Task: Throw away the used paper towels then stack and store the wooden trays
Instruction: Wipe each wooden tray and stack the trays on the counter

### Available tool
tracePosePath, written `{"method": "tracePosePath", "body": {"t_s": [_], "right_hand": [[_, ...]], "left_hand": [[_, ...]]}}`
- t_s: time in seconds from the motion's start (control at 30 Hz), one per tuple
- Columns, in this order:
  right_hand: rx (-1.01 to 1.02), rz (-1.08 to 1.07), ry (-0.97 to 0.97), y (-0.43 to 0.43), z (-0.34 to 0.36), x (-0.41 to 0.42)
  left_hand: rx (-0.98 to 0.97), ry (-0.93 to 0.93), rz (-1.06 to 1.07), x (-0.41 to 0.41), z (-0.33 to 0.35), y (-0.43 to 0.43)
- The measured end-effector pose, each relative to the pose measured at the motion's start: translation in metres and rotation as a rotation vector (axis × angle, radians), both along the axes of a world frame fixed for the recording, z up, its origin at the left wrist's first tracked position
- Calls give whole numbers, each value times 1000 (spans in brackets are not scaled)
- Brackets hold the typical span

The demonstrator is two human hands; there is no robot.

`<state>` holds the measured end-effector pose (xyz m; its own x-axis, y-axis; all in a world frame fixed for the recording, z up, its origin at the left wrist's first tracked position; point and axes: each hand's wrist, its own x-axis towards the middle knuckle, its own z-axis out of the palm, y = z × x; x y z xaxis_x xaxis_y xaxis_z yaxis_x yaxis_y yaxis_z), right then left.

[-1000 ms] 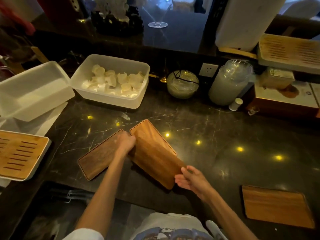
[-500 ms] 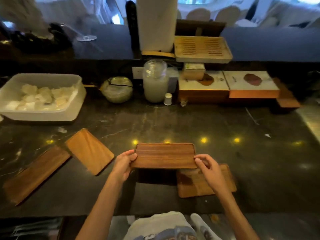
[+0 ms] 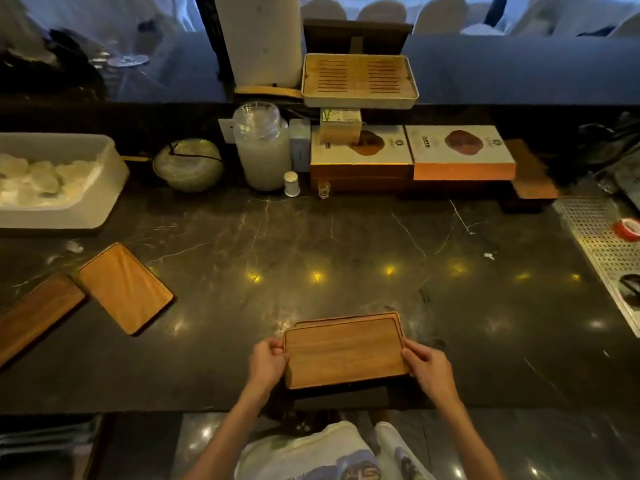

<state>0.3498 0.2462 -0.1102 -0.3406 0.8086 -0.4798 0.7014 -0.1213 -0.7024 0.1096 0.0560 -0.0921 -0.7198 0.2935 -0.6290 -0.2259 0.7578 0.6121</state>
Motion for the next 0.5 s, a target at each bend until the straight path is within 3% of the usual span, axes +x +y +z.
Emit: {"method": "tracePosePath", "body": {"t_s": [0.5], "right_hand": [[76, -41, -67, 9, -9, -7]], "left_hand": [[-98, 237, -121, 15, -10, 36]]}}
